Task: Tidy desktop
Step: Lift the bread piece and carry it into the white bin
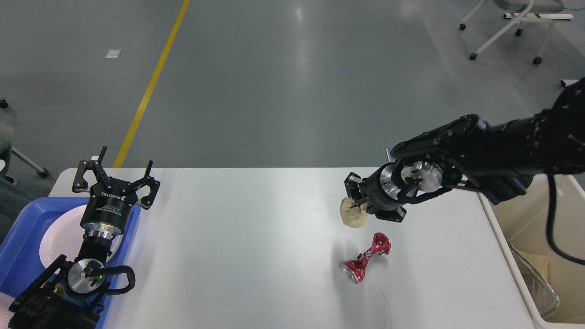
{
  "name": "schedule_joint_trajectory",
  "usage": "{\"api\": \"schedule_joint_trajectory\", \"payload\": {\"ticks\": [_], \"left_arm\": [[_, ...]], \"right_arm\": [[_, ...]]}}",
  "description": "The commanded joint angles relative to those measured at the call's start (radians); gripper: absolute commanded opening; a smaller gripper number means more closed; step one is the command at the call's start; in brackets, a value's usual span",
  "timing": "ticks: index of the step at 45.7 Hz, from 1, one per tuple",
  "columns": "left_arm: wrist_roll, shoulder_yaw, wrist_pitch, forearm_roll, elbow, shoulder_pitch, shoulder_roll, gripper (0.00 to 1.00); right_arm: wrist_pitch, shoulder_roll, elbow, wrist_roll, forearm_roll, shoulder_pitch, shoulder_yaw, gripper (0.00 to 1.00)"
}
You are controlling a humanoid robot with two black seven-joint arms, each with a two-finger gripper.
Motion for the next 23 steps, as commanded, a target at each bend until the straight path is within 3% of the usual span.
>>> {"api": "schedule_joint_trajectory", "payload": {"ticks": [1, 12, 23], "left_arm": [[0.000, 0.000, 0.000, 0.000, 0.000, 0.000, 0.000, 0.96], [0.000, 0.000, 0.000, 0.000, 0.000, 0.000, 0.000, 0.96], [0.000, 0.000, 0.001, 0.000, 0.000, 0.000, 0.000, 0.96]], "right_arm": [[0.171, -0.051, 0.080, 0.001, -0.133, 0.170, -0.073, 0.00], [0.581, -0.124, 0.125, -0.001, -0.317, 0.445, -0.127, 0.00], [0.595, -0.169, 0.315, 0.039, -0.367, 0.650, -0.234, 0.00]]}}
